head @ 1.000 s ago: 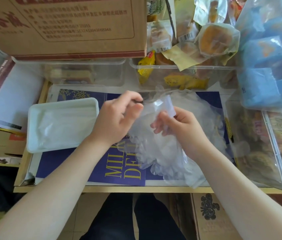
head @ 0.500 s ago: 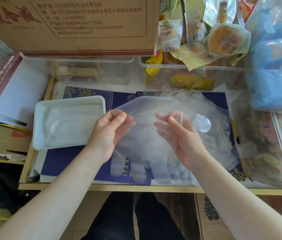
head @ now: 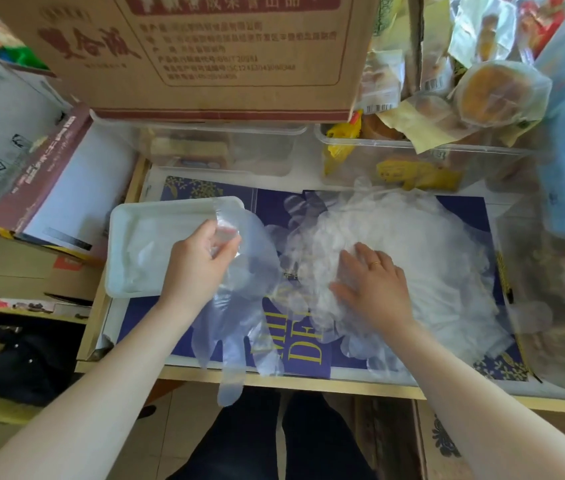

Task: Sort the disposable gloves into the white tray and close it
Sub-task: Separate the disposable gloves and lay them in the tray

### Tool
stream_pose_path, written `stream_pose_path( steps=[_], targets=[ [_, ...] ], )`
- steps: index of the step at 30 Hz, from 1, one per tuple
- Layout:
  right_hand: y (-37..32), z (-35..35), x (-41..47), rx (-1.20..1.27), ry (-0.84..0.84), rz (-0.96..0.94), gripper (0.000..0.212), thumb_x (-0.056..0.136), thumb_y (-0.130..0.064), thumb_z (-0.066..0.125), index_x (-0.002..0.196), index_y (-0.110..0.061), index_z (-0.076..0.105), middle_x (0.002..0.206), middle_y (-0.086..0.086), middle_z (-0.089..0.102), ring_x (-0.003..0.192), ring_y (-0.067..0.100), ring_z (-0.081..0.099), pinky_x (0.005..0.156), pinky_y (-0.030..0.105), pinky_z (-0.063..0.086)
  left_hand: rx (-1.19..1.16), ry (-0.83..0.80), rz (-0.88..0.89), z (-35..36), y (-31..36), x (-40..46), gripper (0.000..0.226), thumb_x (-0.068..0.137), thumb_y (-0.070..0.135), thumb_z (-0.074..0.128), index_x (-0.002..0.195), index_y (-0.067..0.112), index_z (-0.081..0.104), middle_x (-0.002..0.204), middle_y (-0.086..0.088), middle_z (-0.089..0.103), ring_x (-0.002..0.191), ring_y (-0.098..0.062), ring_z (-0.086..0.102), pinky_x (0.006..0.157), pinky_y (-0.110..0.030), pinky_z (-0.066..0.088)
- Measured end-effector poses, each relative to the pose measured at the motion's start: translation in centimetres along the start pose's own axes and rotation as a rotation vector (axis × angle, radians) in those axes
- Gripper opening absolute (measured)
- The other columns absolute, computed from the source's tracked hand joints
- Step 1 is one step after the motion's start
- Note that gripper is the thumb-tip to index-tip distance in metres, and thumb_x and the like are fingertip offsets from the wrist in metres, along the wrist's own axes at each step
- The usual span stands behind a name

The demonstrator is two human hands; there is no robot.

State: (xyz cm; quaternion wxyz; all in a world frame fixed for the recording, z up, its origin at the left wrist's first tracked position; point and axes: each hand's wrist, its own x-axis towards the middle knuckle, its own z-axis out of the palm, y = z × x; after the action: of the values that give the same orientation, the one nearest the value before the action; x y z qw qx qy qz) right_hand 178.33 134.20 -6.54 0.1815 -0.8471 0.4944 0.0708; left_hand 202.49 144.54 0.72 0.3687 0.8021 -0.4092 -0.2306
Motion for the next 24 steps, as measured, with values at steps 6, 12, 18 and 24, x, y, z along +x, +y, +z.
stream_pose_path(
  steps=[6,12,18,24],
  targets=[
    [0.0,-0.2,0.4,0.102,0.228,-0.056,0.027,0.092,-0.025,0.049,0.093,-0.008,0.071,0.105,0.012,0.066,0.088,0.038,0.059,0.070,0.039,0.046,0.047,-0.016,0.056,-0.6,-0.2,0.6,0.010,0.090,0.019,0.059,0.089,0.014,0.068,0.067,0.015,0.062,0.058,-0.003,0.057,0.060,-0.015,0.043],
    [-1.4,-6.9,0.3,0.861,0.217,0.194,0.027,0.097,-0.014,0.046,0.081,-0.004,0.066,0.076,-0.002,0.065,0.073,0.012,0.054,0.066,0.022,0.037,0.057,-0.034,0.140,-1.6,2.2,1.2,0.019,0.092,0.021,0.056,0.090,0.008,0.069,0.064,-0.009,0.064,0.064,-0.022,0.058,0.058,-0.023,0.040],
    [-2.4,-14.7,-2.3,1.547,0.127,0.223,0.028,0.099,-0.021,0.043,0.075,-0.013,0.056,0.071,0.005,0.058,0.064,0.018,0.055,0.069,0.031,0.044,0.003,-0.028,0.174,-2.2,5.8,2.0,0.014,0.095,0.020,0.052,0.084,0.021,0.061,0.069,-0.005,0.065,0.068,-0.019,0.058,0.060,-0.024,0.041],
    [-3.2,-18.4,-4.2,1.819,0.141,0.276,0.023,0.095,-0.029,0.049,0.087,-0.013,0.063,0.069,0.001,0.067,0.055,0.017,0.065,0.053,0.024,0.052,-0.322,-0.169,0.150,-1.6,10.6,0.0,0.032,0.084,0.055,0.056,0.089,0.024,0.059,0.072,0.015,0.062,0.063,0.006,0.056,0.057,-0.004,0.037]
  ],
)
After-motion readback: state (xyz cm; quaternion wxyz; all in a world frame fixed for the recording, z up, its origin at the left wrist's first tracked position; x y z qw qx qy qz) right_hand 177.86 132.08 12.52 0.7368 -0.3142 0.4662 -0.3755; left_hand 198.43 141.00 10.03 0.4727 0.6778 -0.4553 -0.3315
